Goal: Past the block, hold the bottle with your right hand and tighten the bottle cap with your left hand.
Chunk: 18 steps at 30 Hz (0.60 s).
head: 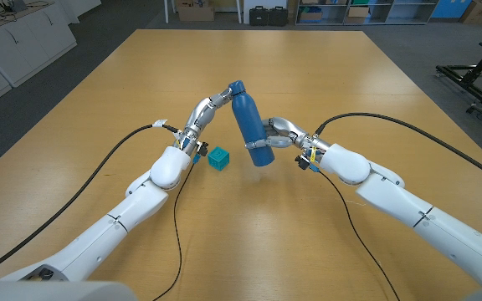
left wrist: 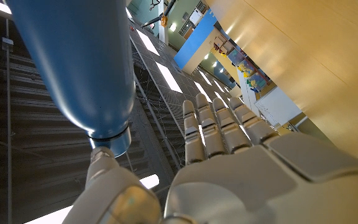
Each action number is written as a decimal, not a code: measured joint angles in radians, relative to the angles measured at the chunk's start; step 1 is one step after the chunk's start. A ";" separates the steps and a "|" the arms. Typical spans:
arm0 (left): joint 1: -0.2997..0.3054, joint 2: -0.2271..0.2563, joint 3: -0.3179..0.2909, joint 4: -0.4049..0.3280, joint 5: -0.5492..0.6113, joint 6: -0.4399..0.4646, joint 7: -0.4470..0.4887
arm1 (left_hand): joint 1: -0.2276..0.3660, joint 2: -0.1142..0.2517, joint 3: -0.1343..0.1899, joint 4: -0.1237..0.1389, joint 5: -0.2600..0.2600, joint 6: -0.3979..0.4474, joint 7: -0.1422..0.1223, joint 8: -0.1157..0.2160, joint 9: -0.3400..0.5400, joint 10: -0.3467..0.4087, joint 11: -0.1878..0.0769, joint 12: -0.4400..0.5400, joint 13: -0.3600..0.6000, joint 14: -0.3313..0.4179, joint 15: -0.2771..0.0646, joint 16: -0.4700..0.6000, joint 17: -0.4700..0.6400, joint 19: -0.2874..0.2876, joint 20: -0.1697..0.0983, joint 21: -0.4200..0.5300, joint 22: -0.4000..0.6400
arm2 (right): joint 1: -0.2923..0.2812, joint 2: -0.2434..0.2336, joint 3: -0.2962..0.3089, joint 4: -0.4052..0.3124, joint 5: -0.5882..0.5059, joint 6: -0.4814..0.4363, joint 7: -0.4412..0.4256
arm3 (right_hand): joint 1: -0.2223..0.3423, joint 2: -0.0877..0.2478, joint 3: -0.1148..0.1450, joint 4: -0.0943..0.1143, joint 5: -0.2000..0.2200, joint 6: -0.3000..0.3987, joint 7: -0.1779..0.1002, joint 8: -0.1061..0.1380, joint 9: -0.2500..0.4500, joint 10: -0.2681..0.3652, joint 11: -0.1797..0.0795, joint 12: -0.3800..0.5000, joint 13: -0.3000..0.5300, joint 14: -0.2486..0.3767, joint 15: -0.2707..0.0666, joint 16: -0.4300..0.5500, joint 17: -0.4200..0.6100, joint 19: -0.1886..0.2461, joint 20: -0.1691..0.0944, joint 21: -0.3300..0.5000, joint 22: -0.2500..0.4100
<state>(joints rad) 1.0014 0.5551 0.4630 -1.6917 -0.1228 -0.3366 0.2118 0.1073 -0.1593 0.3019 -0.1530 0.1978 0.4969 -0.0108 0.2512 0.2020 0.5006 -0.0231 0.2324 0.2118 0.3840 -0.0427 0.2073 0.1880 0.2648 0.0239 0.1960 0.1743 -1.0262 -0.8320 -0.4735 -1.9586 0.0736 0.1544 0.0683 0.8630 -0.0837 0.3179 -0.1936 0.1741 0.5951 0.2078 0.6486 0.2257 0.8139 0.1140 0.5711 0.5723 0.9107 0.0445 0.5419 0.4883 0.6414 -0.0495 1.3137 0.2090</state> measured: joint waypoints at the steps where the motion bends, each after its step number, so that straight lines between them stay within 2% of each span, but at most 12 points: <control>1: -0.001 -0.001 0.001 0.002 0.000 0.005 -0.001 | 0.012 0.012 0.001 0.000 0.013 0.000 0.000 0.000 0.000 0.000 0.000 0.000 0.000 0.000 0.000 0.000 0.000 0.000 0.000 0.000 0.000 | -0.006 -0.003 0.006 -0.013 -0.002 0.015 -0.004 | 0.000 0.000 0.000 0.000 0.000 0.000 0.000 0.000 0.000 0.000 0.000 -0.001 0.000 0.000 0.000 -0.001 0.000 -0.001 0.001 0.000 0.000; 11: -0.005 -0.004 0.004 0.010 0.000 0.010 -0.006 | 0.012 0.012 0.001 0.000 0.005 0.000 0.000 0.000 0.000 0.004 -0.004 0.000 0.000 0.000 0.000 0.000 0.000 0.000 0.000 0.000 0.000 | -0.060 -0.025 0.046 -0.068 -0.011 0.065 -0.037 | 0.000 0.000 0.000 0.000 0.004 0.000 0.000 0.000 0.000 0.002 -0.002 -0.001 0.005 0.000 0.000 0.002 0.006 -0.002 0.002 0.008 -0.004; 18: 0.010 0.000 -0.003 0.005 -0.007 0.010 -0.001 | 0.012 0.012 0.001 0.000 0.005 0.000 0.000 0.000 0.000 0.004 -0.003 0.000 0.000 0.000 0.000 0.000 0.000 0.000 0.000 0.000 0.000 | -0.076 -0.018 0.057 -0.074 -0.011 0.066 -0.058 | 0.000 0.000 0.000 0.000 0.004 0.000 0.000 0.000 0.000 0.002 -0.003 -0.002 0.005 0.000 0.000 0.002 0.006 -0.002 0.002 0.012 -0.005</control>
<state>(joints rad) 1.0109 0.5552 0.4600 -1.6872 -0.1297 -0.3267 0.2105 0.1191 -0.1473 0.3028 -0.1532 0.2032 0.4969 -0.0108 0.2512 0.2020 0.5048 -0.0265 0.2324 0.2117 0.3840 -0.0428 0.2073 0.1880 0.2648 0.0239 0.1961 0.1743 -1.1025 -0.8504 -0.4165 -2.0326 0.0629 0.2202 0.0099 0.8634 -0.0840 0.3179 -0.1936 0.1778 0.5951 0.2078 0.6481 0.2256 0.8163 0.1108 0.5687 0.5774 0.9107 0.0445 0.5443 0.4941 0.6396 -0.0479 1.3254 0.2044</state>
